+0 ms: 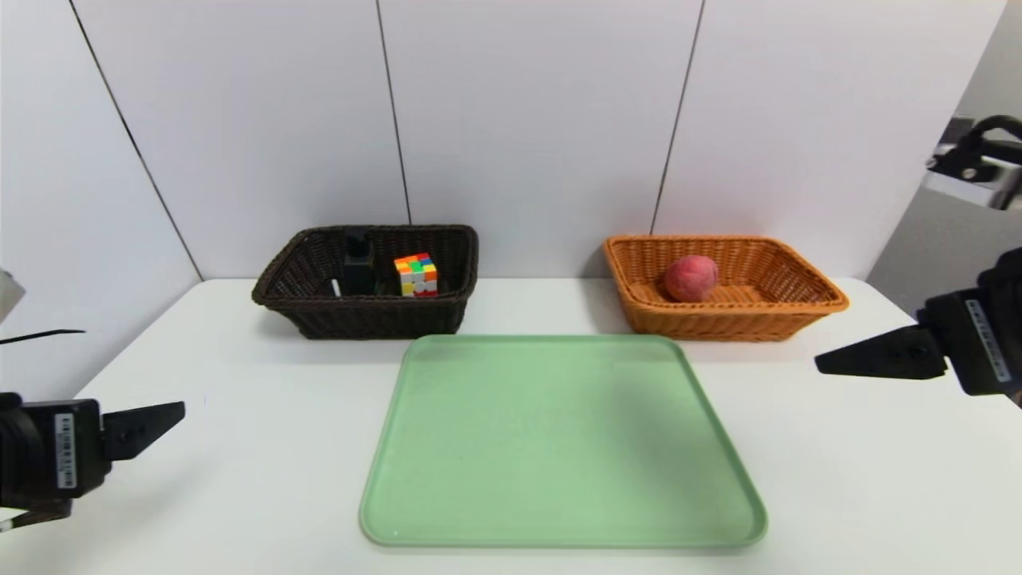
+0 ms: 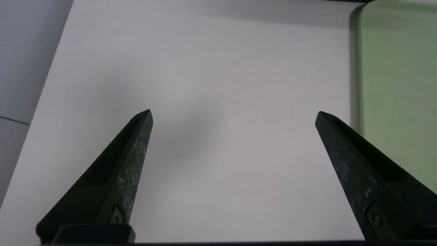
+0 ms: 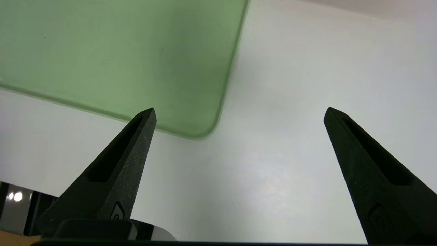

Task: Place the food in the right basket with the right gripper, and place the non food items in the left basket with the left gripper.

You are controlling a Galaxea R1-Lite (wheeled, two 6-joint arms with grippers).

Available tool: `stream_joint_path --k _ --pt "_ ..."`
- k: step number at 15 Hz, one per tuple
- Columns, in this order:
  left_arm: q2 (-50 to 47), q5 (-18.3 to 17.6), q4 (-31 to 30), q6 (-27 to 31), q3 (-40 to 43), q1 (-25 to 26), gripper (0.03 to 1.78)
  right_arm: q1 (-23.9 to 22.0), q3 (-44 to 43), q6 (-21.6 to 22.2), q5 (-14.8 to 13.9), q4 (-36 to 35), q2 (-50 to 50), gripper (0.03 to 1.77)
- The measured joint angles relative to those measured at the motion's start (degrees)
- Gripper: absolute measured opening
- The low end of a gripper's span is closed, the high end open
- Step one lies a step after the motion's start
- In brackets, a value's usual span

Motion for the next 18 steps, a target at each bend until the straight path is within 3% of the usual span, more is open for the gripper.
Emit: stream_joint_path --k 3,6,9,14,18 --pt "-6.9 -0.7 1.8 3.9 0.7 5.9 1.69 -2.7 8.1 1.1 -3.5 -2.0 -7.3 1.69" --pt "-12.8 -2.7 2.1 9.5 0.2 9.0 1.69 -7.2 18.3 0.7 -4.4 -11.1 -15.1 1.69" --pt "-19.5 -3.0 4.6 13.0 0.0 9.8 1.69 -12.1 26.4 -3.0 -4.7 -18.6 -25.3 1.69" --pt "-33.7 -2.8 11.3 13.3 2.5 11.6 1.69 -17.1 34.6 -6.1 -4.3 -19.8 -44.6 1.69" --pt "-39.9 0.5 12.0 13.3 1.3 12.6 1.69 -20.1 40.9 -7.3 -5.4 -17.0 -59.3 1.69"
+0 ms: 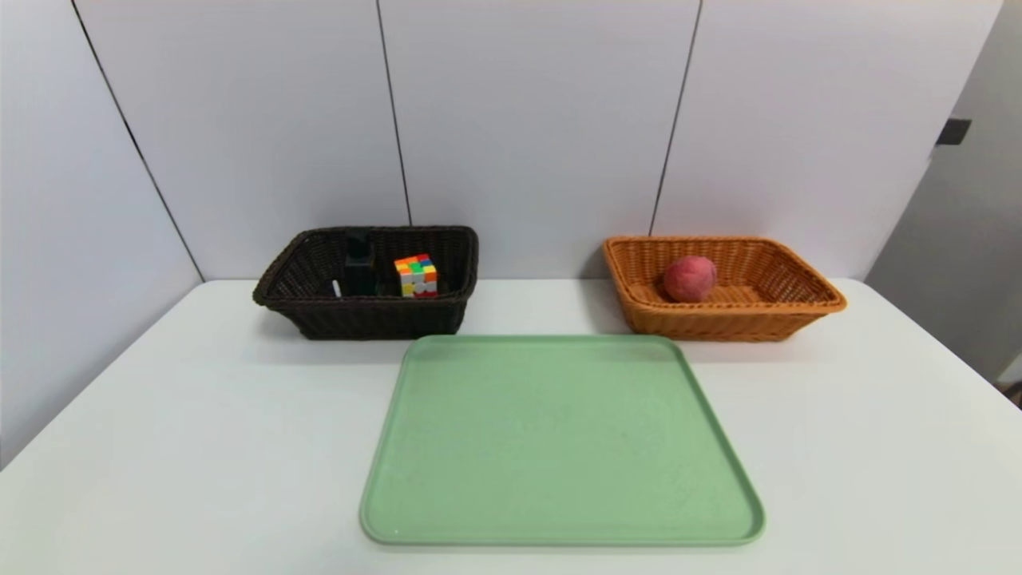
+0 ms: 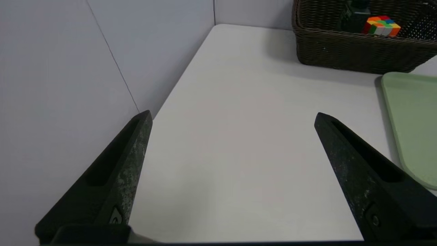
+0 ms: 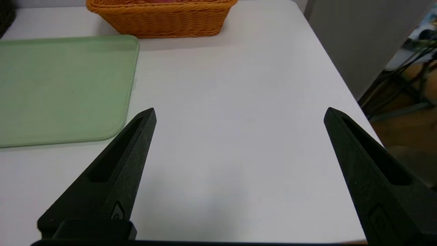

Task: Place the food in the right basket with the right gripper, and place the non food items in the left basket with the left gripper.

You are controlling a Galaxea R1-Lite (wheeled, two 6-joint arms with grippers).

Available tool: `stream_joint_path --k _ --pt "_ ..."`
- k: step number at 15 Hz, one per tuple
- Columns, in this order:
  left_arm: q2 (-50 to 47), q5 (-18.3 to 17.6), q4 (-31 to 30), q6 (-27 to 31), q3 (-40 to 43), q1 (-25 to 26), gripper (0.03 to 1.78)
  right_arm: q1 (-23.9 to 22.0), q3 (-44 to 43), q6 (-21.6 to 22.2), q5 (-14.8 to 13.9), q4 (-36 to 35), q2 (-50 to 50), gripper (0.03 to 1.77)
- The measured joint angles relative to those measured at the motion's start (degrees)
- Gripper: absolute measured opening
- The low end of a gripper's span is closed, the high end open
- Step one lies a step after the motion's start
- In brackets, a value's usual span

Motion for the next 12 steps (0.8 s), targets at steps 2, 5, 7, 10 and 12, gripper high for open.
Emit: stream_joint_path --k 2,5,7,10,12 --pt "-1.0 -1.5 0.1 2.3 -0.1 1.6 1.69 -1.7 2.1 -1.7 -0.3 0.8 -4.7 1.69" --pt "-4.7 -5.8 0.5 3.0 2.8 2.9 1.69 -2.1 5.0 -3.4 0.4 0.5 -11.6 1.69" --pt "-8.5 -8.5 0.5 3.2 5.9 3.5 1.69 -2.1 5.9 -4.6 0.9 -2.2 -14.9 1.69" --pt "-14.4 -12.7 -1.3 5.5 12.8 3.8 1.69 -2.1 9.5 -8.1 1.5 -11.6 -16.8 1.69" --pt "-16.1 -13.2 -6.7 4.1 18.8 3.9 1.69 -2.1 15.8 -10.3 0.7 -21.6 -17.2 1.69"
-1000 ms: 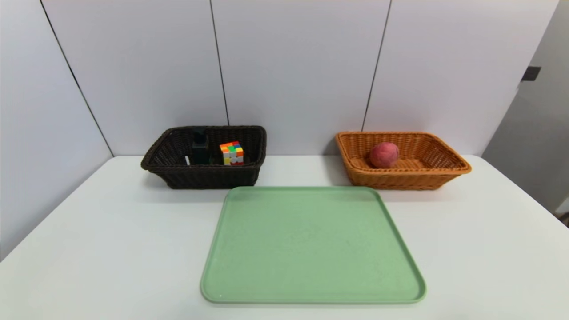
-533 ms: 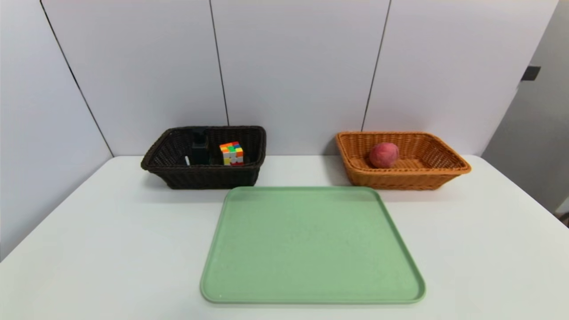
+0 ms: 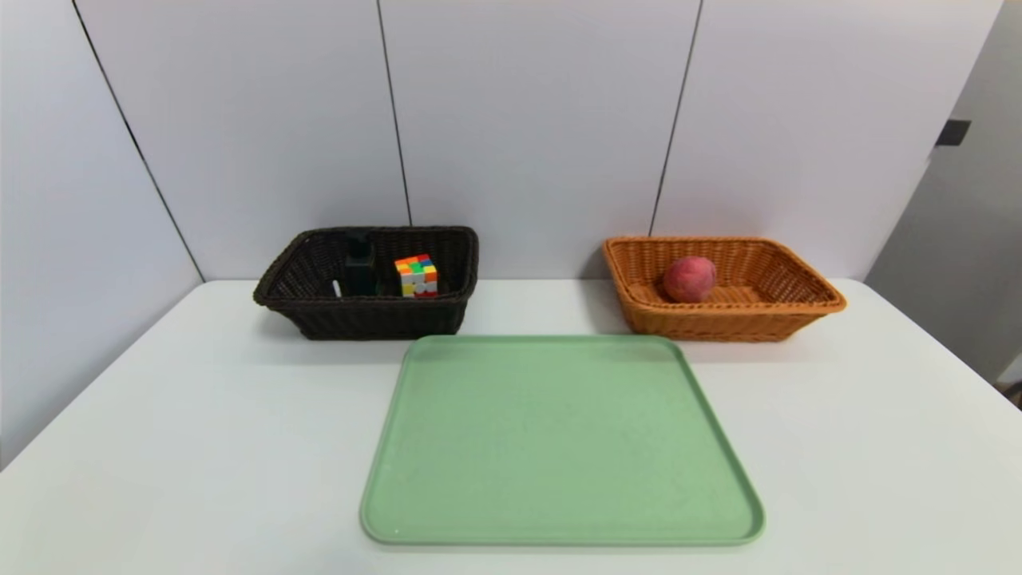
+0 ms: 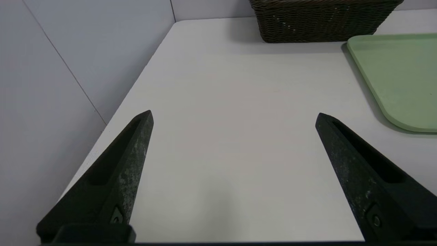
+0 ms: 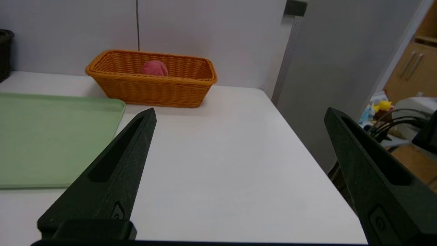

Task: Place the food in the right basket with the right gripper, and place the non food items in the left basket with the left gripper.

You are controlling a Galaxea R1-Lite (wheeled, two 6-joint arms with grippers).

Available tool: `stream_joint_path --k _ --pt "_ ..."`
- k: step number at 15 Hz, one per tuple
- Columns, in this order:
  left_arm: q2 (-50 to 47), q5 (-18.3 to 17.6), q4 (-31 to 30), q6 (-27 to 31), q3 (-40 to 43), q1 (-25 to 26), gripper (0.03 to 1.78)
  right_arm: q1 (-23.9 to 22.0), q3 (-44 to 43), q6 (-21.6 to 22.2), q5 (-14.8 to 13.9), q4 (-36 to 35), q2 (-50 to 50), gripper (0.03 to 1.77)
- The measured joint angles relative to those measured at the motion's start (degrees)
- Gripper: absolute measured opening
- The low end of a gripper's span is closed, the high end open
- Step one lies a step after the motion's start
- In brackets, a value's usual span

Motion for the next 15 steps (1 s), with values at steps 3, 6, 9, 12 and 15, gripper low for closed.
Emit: stream_joint_path --k 3,6,9,12,15 --pt "-0.9 -0.2 -13.4 -0.5 11.5 0.0 1.69 0.0 13.5 -3.6 0.9 -17.4 0.0 1.69" --pt "-1.0 -1.4 -32.6 0.5 21.2 0.0 1.69 0.0 20.4 -5.7 4.8 -31.9 0.0 1.69" --pt "-1.1 -6.9 -29.3 0.4 22.7 0.0 1.69 0.1 21.4 -4.1 7.0 -20.9 0.0 1.69" --pt "-1.1 -8.9 -22.9 -0.9 22.8 0.0 1.69 0.1 21.4 3.3 10.3 -10.3 0.0 1.69" --pt "-1.1 -8.4 -22.9 -5.1 22.8 0.0 1.69 0.1 21.4 7.1 9.4 -10.2 0.0 1.69"
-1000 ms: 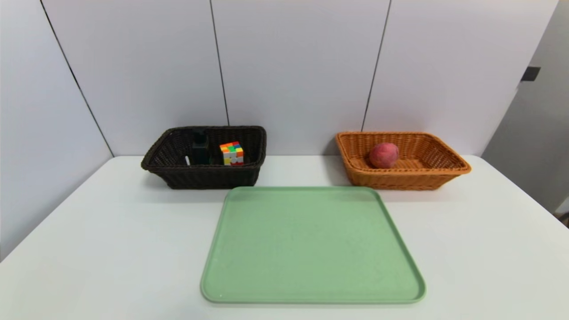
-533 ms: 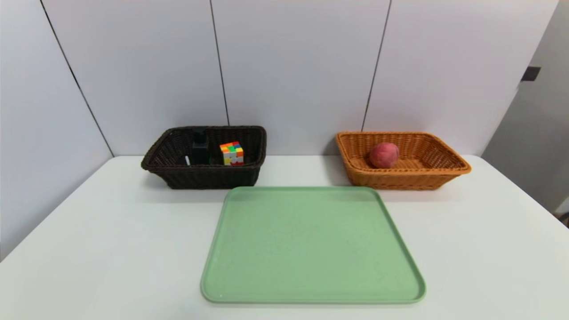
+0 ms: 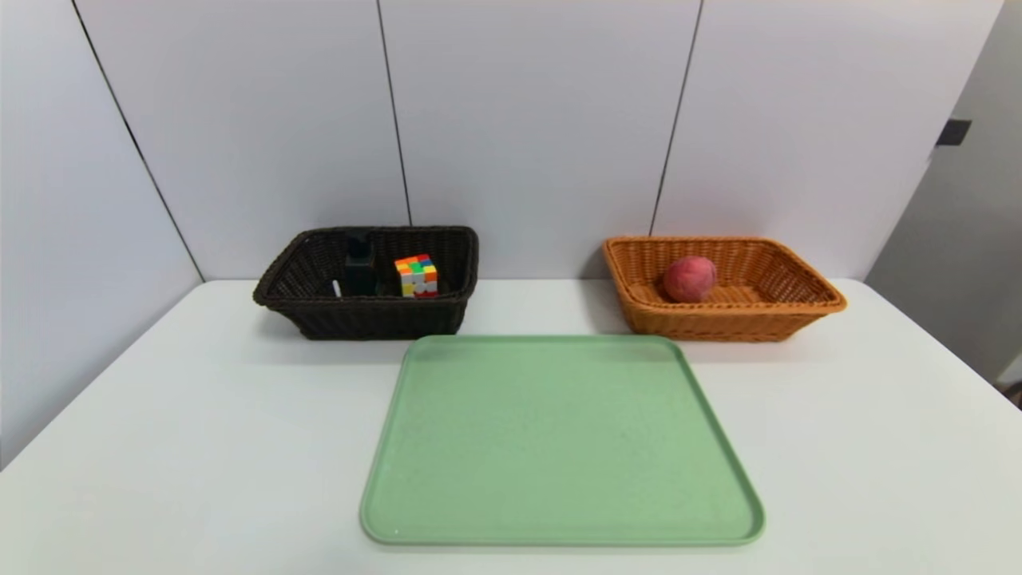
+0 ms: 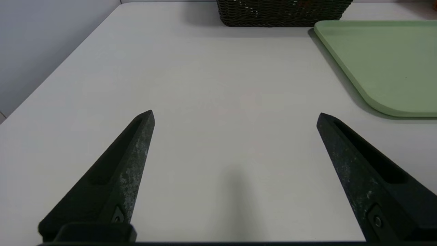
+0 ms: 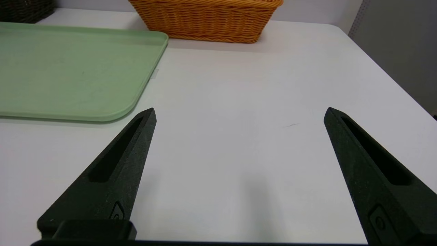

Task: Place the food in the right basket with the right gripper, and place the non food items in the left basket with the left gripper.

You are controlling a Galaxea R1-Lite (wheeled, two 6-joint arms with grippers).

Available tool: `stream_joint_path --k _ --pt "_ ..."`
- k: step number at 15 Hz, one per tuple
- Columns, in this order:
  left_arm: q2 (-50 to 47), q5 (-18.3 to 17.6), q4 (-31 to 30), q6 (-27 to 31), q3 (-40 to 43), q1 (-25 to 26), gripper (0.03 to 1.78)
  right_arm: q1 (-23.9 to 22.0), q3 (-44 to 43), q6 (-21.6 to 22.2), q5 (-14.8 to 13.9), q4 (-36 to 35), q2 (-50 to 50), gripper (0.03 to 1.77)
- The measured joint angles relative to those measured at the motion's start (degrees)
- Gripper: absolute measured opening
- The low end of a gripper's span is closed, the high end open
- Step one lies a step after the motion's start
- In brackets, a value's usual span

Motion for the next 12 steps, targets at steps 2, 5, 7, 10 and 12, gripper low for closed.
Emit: stream_joint_path --k 2,5,7,10,12 --pt "0.0 0.8 -0.1 -1.4 0.0 0.0 1.69 0.0 0.0 0.1 -0.3 0.0 0.0 1.69" --pt "0.0 0.8 -0.1 -1.4 0.0 0.0 1.69 0.0 0.0 3.8 -1.9 -0.1 0.0 1.69" --pt "0.0 0.8 -0.1 -1.4 0.0 0.0 1.69 0.0 0.0 4.3 -2.0 -0.1 0.0 1.69" --pt "0.0 0.9 -0.1 -1.4 0.0 0.0 1.69 0.0 0.0 3.5 -1.9 -0.2 0.0 1.69" --pt "0.0 0.8 -0.1 -1.4 0.0 0.0 1.69 0.0 0.0 4.6 -1.9 -0.2 0.0 1.70"
